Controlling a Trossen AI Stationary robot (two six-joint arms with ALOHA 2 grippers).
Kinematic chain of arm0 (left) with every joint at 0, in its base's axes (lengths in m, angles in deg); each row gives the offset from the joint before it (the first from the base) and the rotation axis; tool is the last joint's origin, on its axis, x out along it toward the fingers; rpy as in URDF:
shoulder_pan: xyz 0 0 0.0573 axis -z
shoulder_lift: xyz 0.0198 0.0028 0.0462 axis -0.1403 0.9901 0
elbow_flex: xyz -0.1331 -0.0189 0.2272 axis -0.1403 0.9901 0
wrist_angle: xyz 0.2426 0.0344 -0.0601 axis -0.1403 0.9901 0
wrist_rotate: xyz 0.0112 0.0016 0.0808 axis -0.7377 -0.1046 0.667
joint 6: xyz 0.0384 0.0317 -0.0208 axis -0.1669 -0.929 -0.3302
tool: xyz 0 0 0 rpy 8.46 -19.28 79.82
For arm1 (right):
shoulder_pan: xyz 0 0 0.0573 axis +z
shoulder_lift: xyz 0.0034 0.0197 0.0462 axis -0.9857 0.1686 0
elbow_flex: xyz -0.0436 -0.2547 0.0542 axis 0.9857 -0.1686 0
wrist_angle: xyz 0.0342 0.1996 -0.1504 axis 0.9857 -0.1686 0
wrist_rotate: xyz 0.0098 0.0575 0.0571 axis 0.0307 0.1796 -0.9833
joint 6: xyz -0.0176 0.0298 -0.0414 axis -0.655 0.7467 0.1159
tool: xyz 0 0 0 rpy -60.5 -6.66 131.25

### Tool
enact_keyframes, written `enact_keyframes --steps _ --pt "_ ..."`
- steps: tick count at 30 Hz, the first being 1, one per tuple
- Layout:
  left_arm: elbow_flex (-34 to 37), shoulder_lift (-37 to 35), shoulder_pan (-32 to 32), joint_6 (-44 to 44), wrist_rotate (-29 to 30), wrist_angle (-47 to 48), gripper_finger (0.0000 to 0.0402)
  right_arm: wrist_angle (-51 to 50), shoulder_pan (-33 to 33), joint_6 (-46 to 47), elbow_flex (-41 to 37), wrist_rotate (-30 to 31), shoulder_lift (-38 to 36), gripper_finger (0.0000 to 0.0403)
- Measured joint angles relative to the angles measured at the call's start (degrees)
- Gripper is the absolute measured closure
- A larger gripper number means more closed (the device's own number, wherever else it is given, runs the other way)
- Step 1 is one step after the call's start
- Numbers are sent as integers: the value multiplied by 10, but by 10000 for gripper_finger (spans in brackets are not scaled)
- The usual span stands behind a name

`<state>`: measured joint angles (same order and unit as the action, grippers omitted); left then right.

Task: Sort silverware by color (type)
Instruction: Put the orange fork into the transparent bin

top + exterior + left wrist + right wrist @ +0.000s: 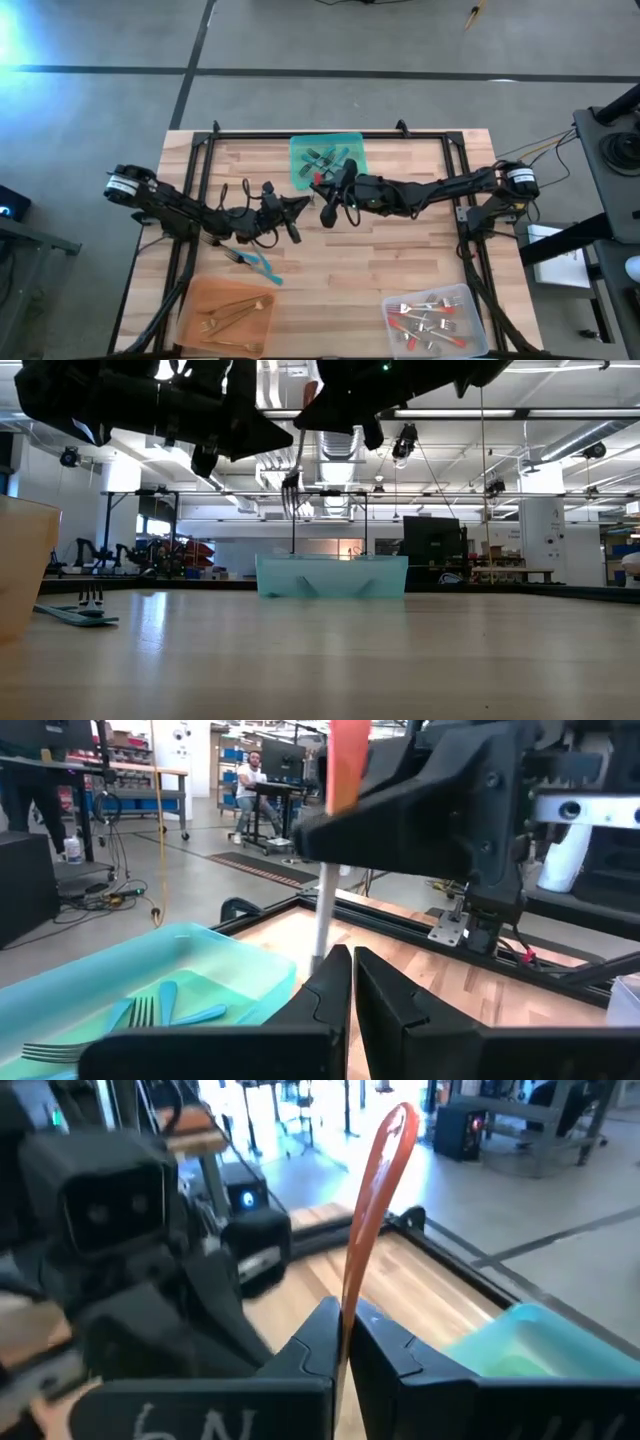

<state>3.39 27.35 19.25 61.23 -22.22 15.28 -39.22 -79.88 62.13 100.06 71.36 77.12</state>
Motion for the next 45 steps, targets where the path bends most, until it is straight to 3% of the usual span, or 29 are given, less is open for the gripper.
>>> enact_keyframes --steps 4,9,12,18,23,31,34,38,45 --pt "0 -1 0 -15 0 7 397 -121 0 6 7 0 -39 393" --pt "0 -2 3 -27 -2 21 376 -466 1 107 87 -10 -93 394" --pt "0 -3 3 -27 -2 28 366 -599 16 191 127 -42 -112 394" --pt "1 -3 2 -24 -1 80 359 -628 99 256 161 -135 -127 394" --pt "1 -3 2 29 -1 108 358 -665 207 302 168 -209 -115 394" --pt "1 -8 4 80 -22 104 358 -783 371 459 167 -206 -89 394" --pt "1 -12 4 112 -58 103 358 -818 411 521 166 -216 -75 394" --pt "1 -13 6 152 -111 103 358 -819 453 548 158 -288 -57 394" --pt "1 -13 22 182 -125 103 358 -868 472 537 156 -317 -20 394"
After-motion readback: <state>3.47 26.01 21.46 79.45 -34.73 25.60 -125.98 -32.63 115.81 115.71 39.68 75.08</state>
